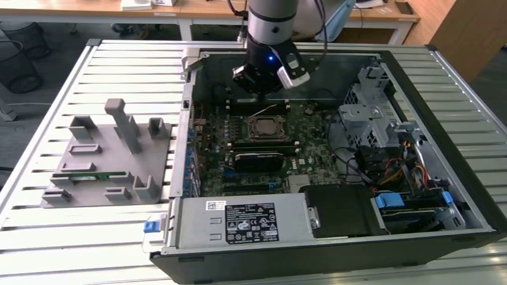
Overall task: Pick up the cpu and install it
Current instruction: 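Install the first cpu locking lever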
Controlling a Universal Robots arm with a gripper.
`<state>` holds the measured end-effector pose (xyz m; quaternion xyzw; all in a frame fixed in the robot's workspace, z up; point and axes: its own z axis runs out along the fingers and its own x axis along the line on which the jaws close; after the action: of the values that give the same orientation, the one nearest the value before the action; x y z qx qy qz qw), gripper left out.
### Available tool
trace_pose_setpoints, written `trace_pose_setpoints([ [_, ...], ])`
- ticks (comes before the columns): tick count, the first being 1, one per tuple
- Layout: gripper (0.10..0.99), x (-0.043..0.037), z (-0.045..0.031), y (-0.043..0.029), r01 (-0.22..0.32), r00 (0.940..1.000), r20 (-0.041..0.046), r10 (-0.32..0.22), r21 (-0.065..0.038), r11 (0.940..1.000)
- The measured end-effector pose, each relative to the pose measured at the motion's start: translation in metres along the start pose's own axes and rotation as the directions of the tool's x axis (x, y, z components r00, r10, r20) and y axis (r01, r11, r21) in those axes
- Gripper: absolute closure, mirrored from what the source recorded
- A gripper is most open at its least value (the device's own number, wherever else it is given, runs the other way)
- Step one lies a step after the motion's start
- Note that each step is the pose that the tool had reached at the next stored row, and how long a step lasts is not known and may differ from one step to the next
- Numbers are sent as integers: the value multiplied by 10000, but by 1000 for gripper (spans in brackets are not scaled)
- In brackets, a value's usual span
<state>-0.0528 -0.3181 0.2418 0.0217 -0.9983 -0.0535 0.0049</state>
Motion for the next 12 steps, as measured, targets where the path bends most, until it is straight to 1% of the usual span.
trace_pose_setpoints([
  [9, 980, -85, 17, -4, 0, 10000, 1, 0, -1, 10000],
  [12, 980, -104, 38, -1, 2, 10000, 0, -2, 9, 10000],
])
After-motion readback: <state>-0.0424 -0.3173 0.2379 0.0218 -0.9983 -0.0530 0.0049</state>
